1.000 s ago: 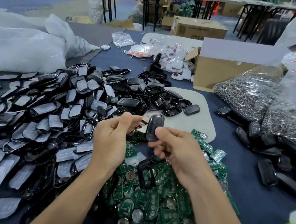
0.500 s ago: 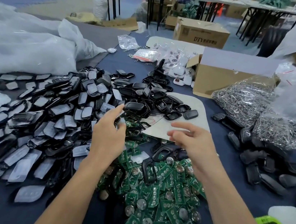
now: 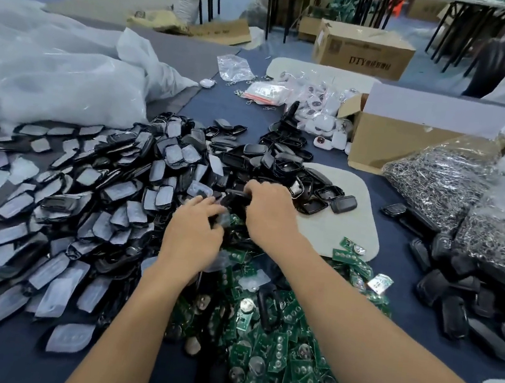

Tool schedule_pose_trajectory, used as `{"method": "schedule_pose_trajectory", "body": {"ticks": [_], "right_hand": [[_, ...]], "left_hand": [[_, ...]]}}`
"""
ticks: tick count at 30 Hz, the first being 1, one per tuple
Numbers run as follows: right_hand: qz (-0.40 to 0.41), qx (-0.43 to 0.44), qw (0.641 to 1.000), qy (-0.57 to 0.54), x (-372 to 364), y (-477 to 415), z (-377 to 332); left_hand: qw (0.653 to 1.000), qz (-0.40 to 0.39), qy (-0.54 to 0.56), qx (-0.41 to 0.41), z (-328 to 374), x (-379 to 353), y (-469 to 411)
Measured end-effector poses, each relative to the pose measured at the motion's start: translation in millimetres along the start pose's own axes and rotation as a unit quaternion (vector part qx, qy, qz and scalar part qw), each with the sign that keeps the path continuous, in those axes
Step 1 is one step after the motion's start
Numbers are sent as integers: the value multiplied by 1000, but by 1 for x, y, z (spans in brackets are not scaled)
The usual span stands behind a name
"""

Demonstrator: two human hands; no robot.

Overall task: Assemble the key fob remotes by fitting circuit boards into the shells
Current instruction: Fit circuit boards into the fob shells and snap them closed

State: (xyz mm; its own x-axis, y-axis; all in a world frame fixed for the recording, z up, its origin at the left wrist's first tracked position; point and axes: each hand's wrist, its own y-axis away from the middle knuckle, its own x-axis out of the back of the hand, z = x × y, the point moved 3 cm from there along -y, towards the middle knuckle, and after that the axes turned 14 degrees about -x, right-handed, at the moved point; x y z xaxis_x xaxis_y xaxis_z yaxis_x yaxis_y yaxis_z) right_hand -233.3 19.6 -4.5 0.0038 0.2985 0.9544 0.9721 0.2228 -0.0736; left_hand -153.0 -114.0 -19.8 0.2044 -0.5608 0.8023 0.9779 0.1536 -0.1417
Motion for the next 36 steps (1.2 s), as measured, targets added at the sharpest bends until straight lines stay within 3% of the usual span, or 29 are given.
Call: {"method": "schedule_pose_trajectory", "body": {"ticks": [5, 9, 15, 17, 20, 22, 23, 27, 30, 32, 34, 35, 36], "right_hand": [[54, -88, 982, -161, 7, 31, 23], [12, -195, 922, -334, 17, 54, 31], [17, -257, 885, -387, 29, 79, 42], [-32, -294, 855, -425, 24, 86, 47], [-111, -326, 769, -539, 16, 99, 49], [-98, -350, 718, -594, 13, 107, 51], [-71, -362, 711, -599, 12, 110, 54], [37, -387, 747, -539, 17, 121, 69], [97, -312, 860, -393, 32, 129, 72], [131, -255, 907, -309, 42, 134, 67], [147, -239, 899, -335, 48, 137, 62], [131, -248, 872, -402, 49, 137, 60], [99, -264, 822, -495, 49, 138, 57]], "left_hand": [[999, 35, 18, -1, 2, -1, 7], [998, 60, 28, 0, 16, 4, 22], [987, 101, 129, 0, 32, 8, 49], [985, 90, 148, -3, 37, 4, 54], [998, 12, 67, -10, 44, -3, 55], [999, -36, -10, -38, 49, -9, 55], [997, -37, -30, -55, 51, -10, 55], [998, 19, -15, -57, 55, -9, 56], [996, 25, 73, -41, 52, -11, 62], [989, 25, 136, -52, 54, -12, 69], [983, 22, 174, -62, 56, -12, 74], [977, 13, 203, -62, 58, -12, 75], [965, 1, 254, -58, 60, -13, 76]]}}
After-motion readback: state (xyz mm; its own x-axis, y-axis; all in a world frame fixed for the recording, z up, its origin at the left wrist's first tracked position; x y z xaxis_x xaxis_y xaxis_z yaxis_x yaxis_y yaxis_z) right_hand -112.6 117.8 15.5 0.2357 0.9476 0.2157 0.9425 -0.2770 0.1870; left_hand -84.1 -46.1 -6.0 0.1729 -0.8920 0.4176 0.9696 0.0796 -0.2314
